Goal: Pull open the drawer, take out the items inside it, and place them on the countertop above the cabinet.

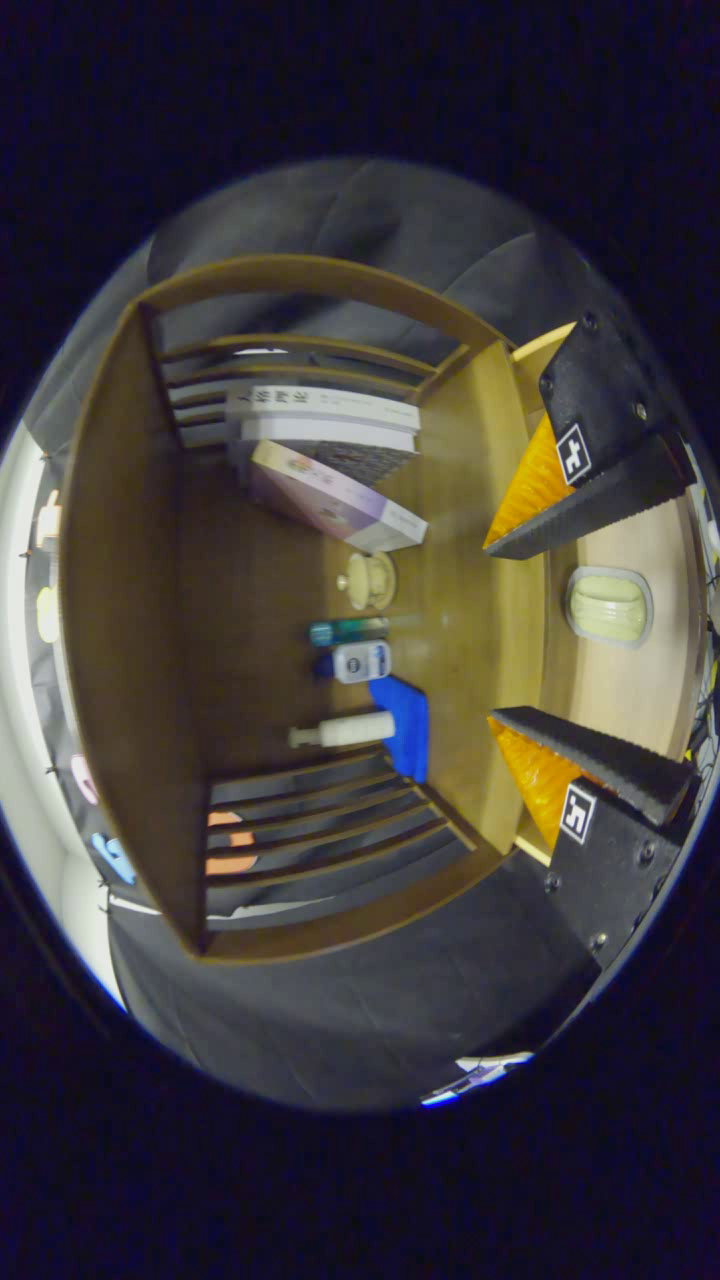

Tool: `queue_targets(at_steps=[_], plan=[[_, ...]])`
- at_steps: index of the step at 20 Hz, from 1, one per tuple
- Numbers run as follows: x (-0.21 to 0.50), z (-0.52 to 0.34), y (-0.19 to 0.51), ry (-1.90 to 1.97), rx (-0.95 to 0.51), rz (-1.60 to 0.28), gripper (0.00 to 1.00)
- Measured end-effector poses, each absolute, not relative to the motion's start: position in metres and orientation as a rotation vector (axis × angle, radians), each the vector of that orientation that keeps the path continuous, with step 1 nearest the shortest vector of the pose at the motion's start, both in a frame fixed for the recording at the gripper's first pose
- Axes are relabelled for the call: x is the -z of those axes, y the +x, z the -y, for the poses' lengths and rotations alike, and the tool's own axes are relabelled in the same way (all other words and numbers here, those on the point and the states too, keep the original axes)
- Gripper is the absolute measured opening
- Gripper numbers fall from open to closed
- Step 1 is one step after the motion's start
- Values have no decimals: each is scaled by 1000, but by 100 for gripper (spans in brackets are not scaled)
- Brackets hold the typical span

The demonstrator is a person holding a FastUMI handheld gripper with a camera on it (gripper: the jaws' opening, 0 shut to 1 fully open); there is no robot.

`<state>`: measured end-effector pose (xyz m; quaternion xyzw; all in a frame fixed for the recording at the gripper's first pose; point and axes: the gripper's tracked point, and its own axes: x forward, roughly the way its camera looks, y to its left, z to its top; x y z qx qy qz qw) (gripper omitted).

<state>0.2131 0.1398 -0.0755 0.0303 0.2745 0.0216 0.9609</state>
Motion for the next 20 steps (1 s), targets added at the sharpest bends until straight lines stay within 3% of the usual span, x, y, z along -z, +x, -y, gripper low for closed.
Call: queue_targets(at_steps=[8, 16, 19, 20], plan=[[180, -140, 212, -43, -20, -954, 82], [230, -143, 209, -5, 7, -1141, 73], [245, -138, 206, 48, 43, -1212, 66], [243, -131, 208, 54, 72, -1207, 60]])
